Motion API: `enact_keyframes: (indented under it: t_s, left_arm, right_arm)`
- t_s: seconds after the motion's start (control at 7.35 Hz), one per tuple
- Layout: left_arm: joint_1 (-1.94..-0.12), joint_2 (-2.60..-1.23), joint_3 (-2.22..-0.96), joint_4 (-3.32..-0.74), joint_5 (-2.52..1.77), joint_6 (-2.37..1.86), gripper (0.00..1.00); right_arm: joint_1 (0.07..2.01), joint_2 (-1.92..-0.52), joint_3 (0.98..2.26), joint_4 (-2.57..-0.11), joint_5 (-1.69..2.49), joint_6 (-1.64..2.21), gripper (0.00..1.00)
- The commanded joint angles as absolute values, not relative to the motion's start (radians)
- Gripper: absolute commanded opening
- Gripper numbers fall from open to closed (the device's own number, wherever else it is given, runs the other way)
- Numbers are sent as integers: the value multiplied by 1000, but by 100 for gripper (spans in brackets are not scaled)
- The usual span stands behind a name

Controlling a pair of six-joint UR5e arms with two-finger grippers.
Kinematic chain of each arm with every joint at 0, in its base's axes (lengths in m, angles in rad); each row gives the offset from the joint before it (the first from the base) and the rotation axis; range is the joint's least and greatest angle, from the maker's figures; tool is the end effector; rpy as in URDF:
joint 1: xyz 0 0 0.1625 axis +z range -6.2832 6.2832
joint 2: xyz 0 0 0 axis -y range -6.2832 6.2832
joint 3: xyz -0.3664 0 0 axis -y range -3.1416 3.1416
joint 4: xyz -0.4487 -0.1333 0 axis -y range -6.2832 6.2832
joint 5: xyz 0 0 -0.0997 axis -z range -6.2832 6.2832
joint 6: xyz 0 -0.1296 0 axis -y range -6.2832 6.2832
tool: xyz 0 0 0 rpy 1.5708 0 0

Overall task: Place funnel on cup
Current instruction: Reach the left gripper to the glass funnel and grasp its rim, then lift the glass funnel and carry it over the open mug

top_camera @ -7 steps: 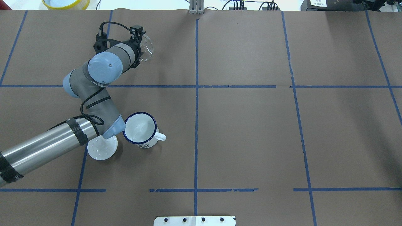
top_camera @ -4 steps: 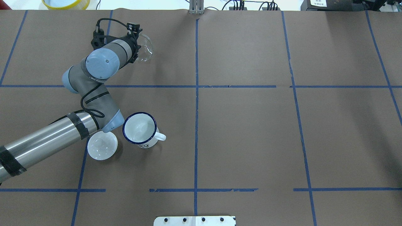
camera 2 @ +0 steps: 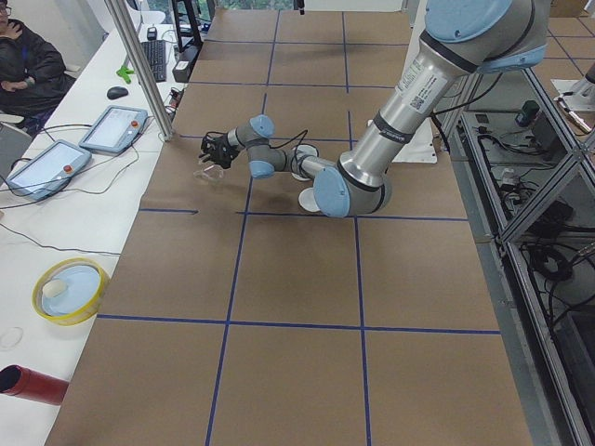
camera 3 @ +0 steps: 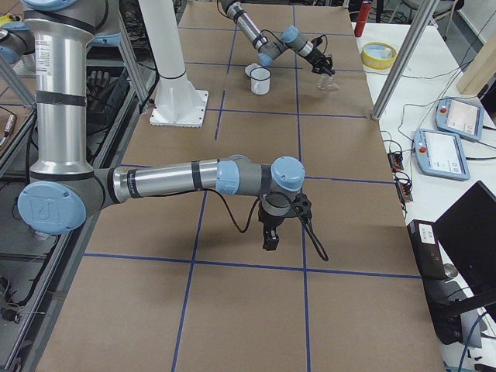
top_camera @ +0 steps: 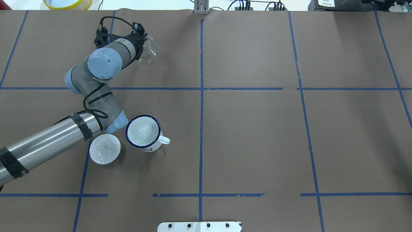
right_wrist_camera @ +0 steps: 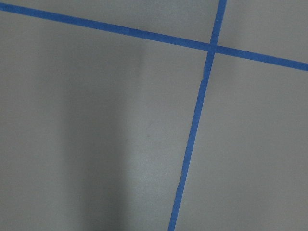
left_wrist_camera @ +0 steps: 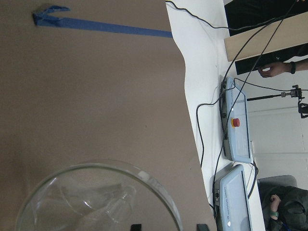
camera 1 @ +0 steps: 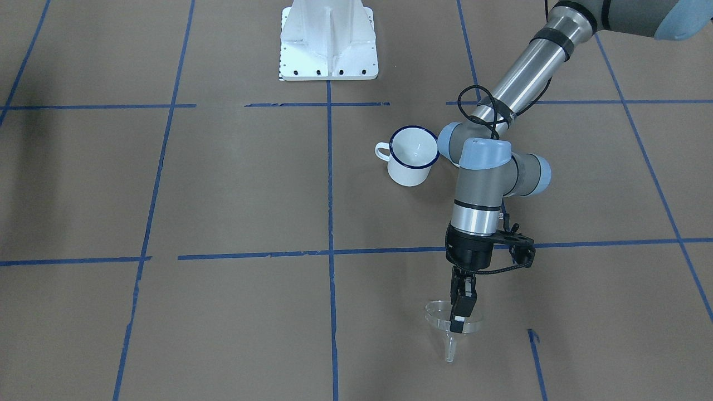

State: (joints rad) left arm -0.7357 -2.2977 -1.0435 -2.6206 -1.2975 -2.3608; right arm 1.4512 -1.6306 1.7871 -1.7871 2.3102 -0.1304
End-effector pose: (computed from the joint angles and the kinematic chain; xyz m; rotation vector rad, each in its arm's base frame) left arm 0.5048 -0.6839 0.2921 0.2265 1.3923 -1.4657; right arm -0.0158 -0.5169 0.5599 -0.0532 -0.7410 -0.2163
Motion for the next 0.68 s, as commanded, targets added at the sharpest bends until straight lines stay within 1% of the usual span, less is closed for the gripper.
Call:
enact_keyframes:
  t_s: [0.0, 0.14, 0.27, 0.41, 0.54]
  left_arm:
    - [-759, -2296, -1046, -2654, -1299, -2356, 0]
    - [-778, -2301, -1063, -2678, -1301, -2356, 0]
    - [-797, -2301, -1119, -2677, -1316, -2355, 0]
    - [-822, -2298, -1225, -2646, -1409, -2338, 0]
    - [-825, -2299, -1329, -2490, -1484, -2283, 0]
  right_arm:
    - [1451, -1631, 1787, -1787, 2310, -130, 100]
    - [1451, -1631, 1787, -1787, 2310, -130, 100]
    - [1451, -1631, 1787, -1787, 2310, -130, 100]
    - [1451, -1631, 1787, -1787, 2310, -130, 100]
    - [1451, -1631, 1787, -1787, 2310, -130, 100]
